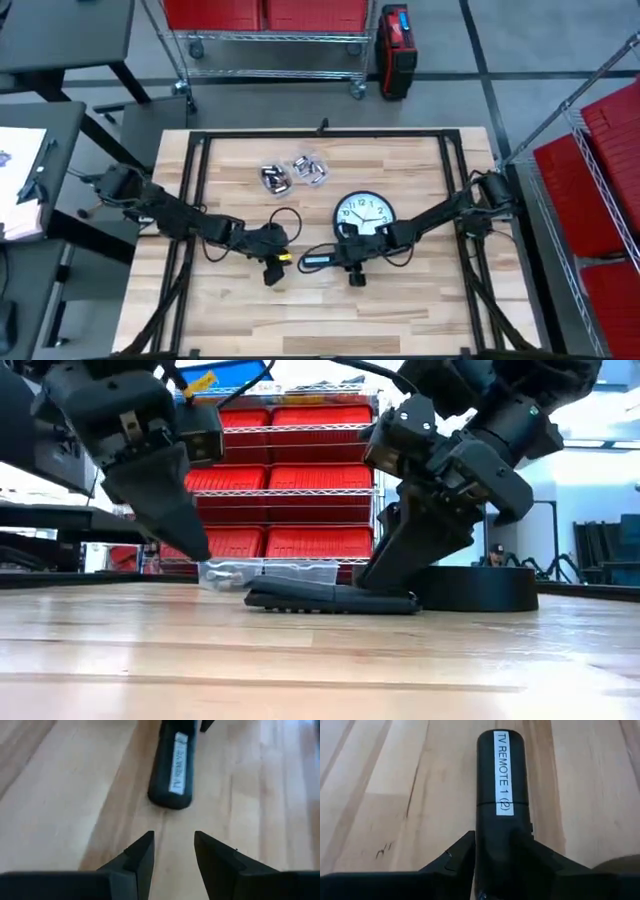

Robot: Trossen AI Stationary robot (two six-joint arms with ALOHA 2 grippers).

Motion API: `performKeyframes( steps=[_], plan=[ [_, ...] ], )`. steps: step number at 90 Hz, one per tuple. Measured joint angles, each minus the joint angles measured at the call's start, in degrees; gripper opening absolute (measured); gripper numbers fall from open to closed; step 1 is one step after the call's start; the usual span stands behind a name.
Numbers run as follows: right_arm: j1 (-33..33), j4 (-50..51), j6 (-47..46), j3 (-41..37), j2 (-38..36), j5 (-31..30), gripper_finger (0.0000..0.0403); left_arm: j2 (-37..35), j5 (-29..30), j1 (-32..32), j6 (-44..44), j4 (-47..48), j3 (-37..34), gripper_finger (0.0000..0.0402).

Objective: Insert battery
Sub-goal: Close the remote battery cover

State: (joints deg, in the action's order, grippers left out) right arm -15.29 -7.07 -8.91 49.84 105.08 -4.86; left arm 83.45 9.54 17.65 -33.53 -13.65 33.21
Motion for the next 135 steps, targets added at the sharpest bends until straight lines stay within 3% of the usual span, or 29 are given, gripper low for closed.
performKeyframes(
  steps=[20,42,90,112,135],
  plan=[
    [0.0,0.7,-1.1,-0.1,0.0,0.0,0.0055,5.5,0.1,-0.9,0.3,-4.7,0.2,0.0120],
    [0.1,0.9,-1.3,-0.1,0.1,0.7,0.0004,10.0,-0.4,-1.4,4.2,-5.1,5.0,0.0120],
    [0.0,0.8,-1.7,-0.2,0.2,2.1,0.0000,9.6,-1.1,-2.8,6.8,1.4,9.0,0.0120],
    [0.0,0.8,-1.7,-0.3,0.2,2.1,0.0000,13.3,-1.9,-2.8,6.7,-5.0,9.1,0.0120],
    [0.0,0.8,-1.7,-0.3,0.2,2.2,0.0000,13.1,-2.4,-2.4,7.9,1.7,9.3,0.0120]
  ],
)
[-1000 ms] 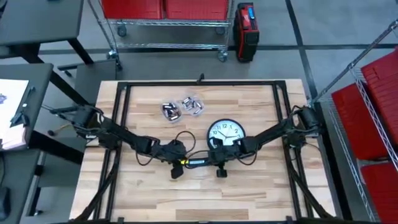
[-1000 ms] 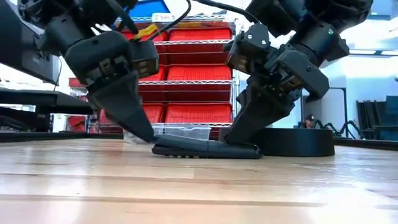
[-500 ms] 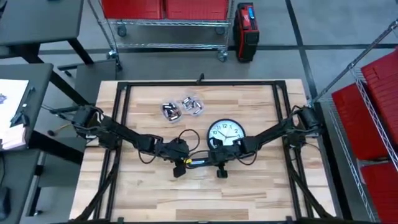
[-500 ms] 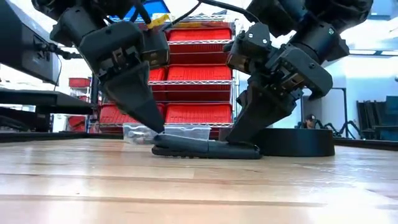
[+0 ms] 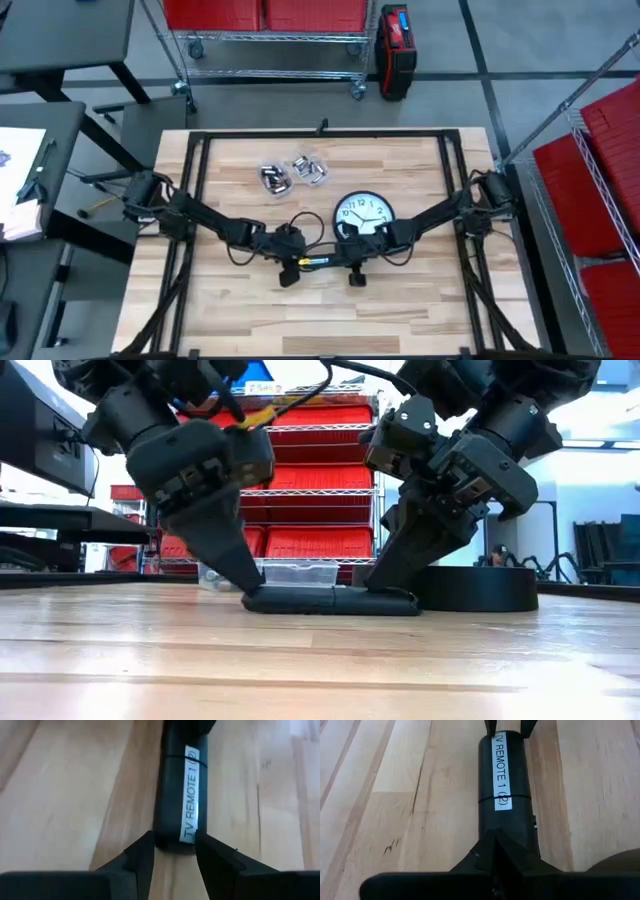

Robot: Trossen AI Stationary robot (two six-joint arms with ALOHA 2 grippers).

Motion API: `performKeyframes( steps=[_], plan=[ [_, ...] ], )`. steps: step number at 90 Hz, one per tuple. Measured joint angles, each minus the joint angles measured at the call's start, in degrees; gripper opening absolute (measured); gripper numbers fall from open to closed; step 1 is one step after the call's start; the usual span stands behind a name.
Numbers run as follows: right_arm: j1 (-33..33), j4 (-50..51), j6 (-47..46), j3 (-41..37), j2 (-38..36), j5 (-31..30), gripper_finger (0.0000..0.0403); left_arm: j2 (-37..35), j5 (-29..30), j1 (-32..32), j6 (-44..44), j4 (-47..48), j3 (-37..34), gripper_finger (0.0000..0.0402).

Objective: Insert battery
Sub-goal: Close the remote battery cover

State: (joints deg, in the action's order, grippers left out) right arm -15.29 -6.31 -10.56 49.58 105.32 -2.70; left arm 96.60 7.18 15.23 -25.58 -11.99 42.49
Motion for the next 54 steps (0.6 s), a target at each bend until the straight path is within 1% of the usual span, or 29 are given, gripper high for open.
performKeyframes(
  steps=[23,40,54],
  plan=[
    [0.0,0.0,0.0,0.0,0.0,0.0,0.0000,0.3,0.4,0.2,1.4,-1.3,-0.2,0.0120],
    [0.0,-0.1,0.1,-0.1,0.0,0.2,0.0000,3.5,0.2,-0.2,1.3,-4.0,0.1,0.0120],
    [-0.1,0.3,0.0,-0.2,0.0,0.6,0.0000,3.7,0.0,-0.8,1.7,-1.0,2.9,0.0120]
  ],
)
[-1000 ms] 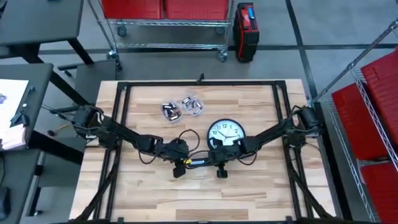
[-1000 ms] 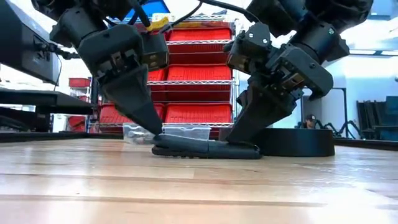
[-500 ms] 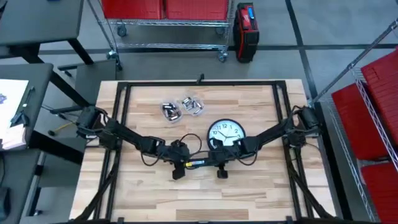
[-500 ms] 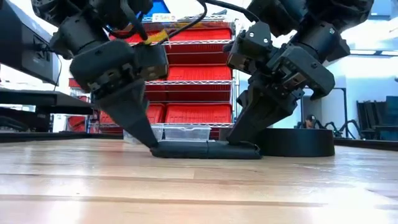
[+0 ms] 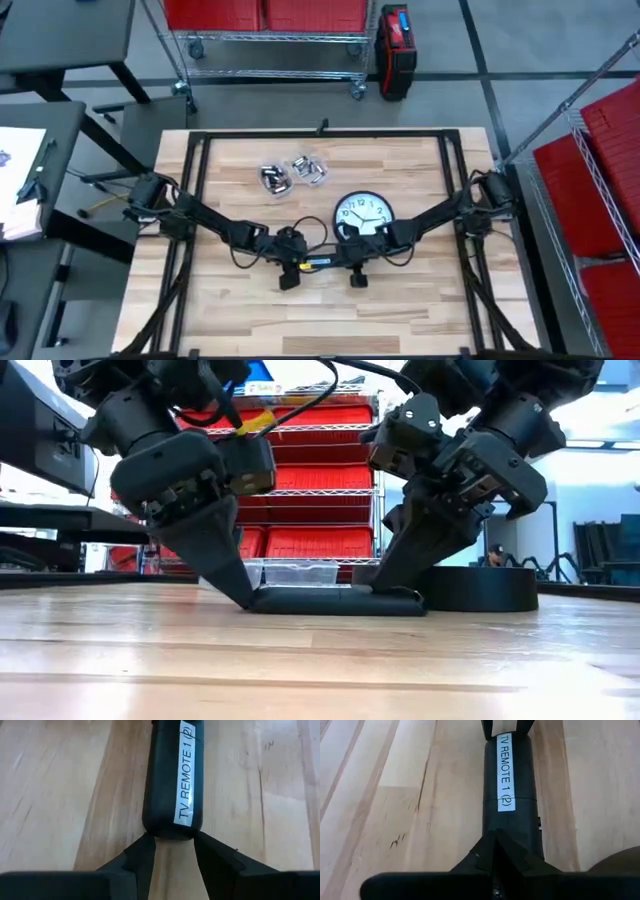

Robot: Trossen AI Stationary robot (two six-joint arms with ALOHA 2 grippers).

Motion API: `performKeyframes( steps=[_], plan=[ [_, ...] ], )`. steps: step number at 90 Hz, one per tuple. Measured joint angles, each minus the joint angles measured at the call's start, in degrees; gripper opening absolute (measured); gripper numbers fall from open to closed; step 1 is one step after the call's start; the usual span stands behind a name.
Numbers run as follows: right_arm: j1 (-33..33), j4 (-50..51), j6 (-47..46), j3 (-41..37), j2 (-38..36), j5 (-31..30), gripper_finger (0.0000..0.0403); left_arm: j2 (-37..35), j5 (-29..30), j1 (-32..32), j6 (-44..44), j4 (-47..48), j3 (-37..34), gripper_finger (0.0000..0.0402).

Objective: Insert battery
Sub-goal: Close the remote battery cover

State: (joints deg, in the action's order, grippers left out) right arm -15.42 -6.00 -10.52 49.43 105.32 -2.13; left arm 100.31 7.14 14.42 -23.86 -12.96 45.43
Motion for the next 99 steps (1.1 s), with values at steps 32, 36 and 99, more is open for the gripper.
performKeyframes(
  steps=[32,36,99],
  plan=[
    [2.0,1.4,-0.8,-0.3,-6.9,0.0,0.0000,-9.4,-2.5,-0.4,-2.0,25.2,9.1,0.0120],
    [2.6,1.9,-1.6,-0.2,-9.0,0.0,0.0000,-10.9,-2.6,-0.7,-1.1,25.5,9.9,0.0120],
    [7.3,26.2,-4.9,0.0,-45.6,-0.9,0.0209,0.3,-8.1,-5.9,15.5,27.6,23.0,0.0256]
  ],
)
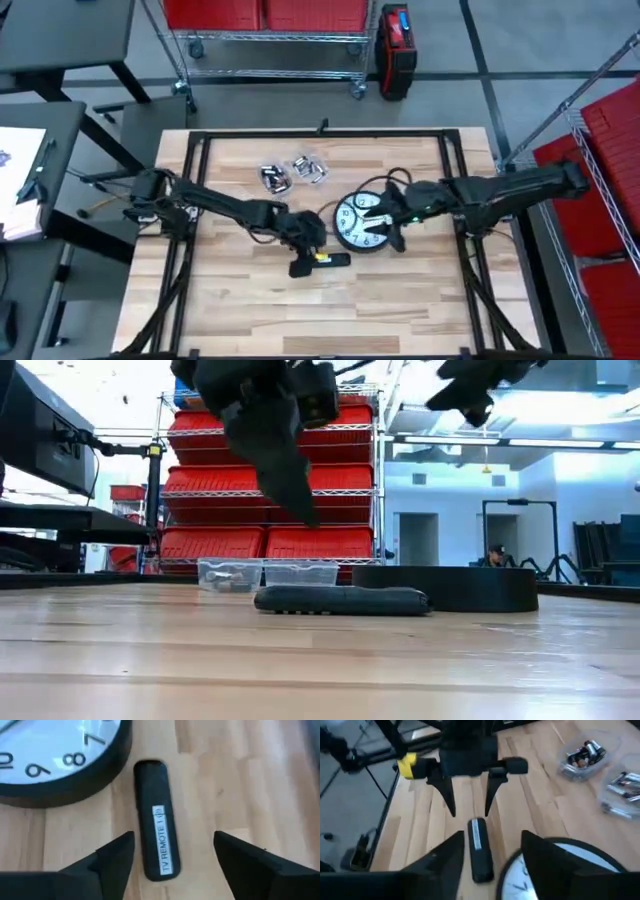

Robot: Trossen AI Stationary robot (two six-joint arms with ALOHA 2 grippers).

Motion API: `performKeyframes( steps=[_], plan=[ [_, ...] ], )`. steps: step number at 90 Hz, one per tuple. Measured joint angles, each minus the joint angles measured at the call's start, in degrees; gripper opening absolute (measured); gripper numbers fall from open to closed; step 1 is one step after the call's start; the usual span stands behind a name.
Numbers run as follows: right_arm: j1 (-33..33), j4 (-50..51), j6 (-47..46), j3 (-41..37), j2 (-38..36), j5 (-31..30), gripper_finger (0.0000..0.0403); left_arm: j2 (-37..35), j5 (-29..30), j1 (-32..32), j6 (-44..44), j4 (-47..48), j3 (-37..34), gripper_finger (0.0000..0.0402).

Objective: Insert battery
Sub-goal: Close the remote battery cover

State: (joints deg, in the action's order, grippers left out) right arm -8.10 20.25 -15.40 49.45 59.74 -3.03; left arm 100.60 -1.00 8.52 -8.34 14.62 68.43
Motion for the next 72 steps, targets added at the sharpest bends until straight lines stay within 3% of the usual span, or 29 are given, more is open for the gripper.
performKeyframes(
  steps=[13,45,63,72],
  plan=[
    [0.0,5.3,0.9,0.0,-4.0,0.0,0.0230,5.7,7.2,1.6,-0.5,2.7,5.0,0.0252],
    [-0.2,11.2,5.4,0.0,-9.3,0.1,0.0226,18.8,7.7,4.7,-4.5,8.6,14.4,0.0251],
    [-1.1,12.6,6.3,0.0,-9.6,0.3,0.0226,21.0,8.5,4.8,-12.5,10.9,14.8,0.0249],
    [-1.6,14.4,6.7,0.0,-9.4,0.3,0.0226,21.1,8.4,4.8,-12.8,11.0,14.7,0.0222]
  ],
)
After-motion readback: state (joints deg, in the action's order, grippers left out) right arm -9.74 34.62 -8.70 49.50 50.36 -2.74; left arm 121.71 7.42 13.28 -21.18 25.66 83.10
